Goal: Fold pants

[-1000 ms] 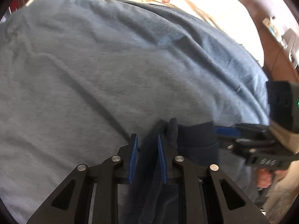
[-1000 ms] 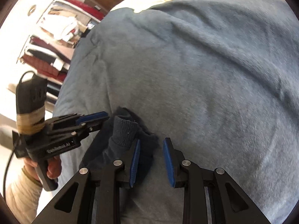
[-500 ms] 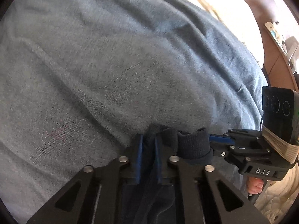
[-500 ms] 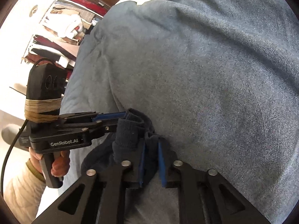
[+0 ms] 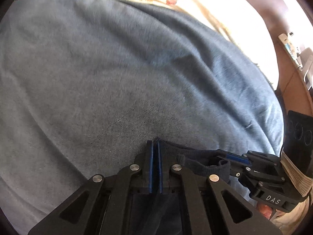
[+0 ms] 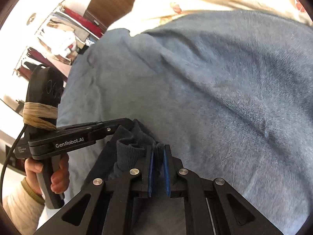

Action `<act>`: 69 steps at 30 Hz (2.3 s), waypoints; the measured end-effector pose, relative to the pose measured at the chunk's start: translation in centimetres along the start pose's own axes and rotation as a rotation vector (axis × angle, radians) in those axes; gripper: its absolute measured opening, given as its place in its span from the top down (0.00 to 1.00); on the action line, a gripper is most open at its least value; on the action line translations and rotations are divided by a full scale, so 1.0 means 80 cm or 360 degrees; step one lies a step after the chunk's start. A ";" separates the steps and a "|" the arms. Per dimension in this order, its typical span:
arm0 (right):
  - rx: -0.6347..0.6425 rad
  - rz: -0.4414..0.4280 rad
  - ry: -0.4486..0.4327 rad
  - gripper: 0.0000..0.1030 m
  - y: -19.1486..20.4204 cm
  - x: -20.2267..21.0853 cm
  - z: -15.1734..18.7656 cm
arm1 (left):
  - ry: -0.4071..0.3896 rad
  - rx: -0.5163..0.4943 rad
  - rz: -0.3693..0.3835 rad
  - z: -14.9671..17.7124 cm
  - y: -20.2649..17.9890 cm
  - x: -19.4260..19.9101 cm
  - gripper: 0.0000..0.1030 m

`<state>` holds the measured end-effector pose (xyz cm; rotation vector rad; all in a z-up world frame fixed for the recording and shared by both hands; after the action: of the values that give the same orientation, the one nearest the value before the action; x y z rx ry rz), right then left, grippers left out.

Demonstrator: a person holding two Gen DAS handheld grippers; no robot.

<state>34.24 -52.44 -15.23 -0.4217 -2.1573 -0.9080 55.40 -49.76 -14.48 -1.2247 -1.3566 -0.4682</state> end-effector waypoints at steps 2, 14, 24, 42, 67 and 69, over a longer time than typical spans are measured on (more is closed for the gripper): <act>0.0003 0.0008 0.0023 0.90 -0.005 -0.005 0.002 | -0.0023 0.0007 -0.0016 -0.003 -0.001 0.005 0.92; -0.0003 0.0017 -0.0094 0.75 -0.003 0.051 0.006 | -0.0017 -0.0272 -0.0103 0.035 -0.034 0.063 0.69; -0.0033 -0.0103 0.0011 0.75 0.007 0.014 0.017 | 0.0131 -0.0118 -0.0057 0.060 -0.009 0.036 0.94; 0.0035 0.0019 -0.0049 0.89 0.012 -0.004 -0.002 | 0.0048 -0.0142 -0.0193 0.024 0.002 0.018 0.95; 0.0323 0.0087 0.0044 0.62 0.098 0.014 0.017 | 0.0035 0.0045 -0.0269 0.186 0.061 0.123 0.65; 0.0336 0.0108 0.0065 0.62 0.099 0.007 0.021 | 0.0057 0.0065 -0.0276 0.196 0.070 0.115 0.66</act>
<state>37.29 -45.76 -11.86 -0.3654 -2.1604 -0.6384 54.92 -30.91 -12.00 -1.0651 -1.4414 -0.5784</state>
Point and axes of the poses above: each gripper's, at about its wrist camera, not at the fingertips, and x roughly against the way its jaws point, y to its left, z to its underside, the point moved 2 cm from there along -x, roughly the way its jaws point, and after that the axes turned 7 degrees about x, right-handed, at the moved point
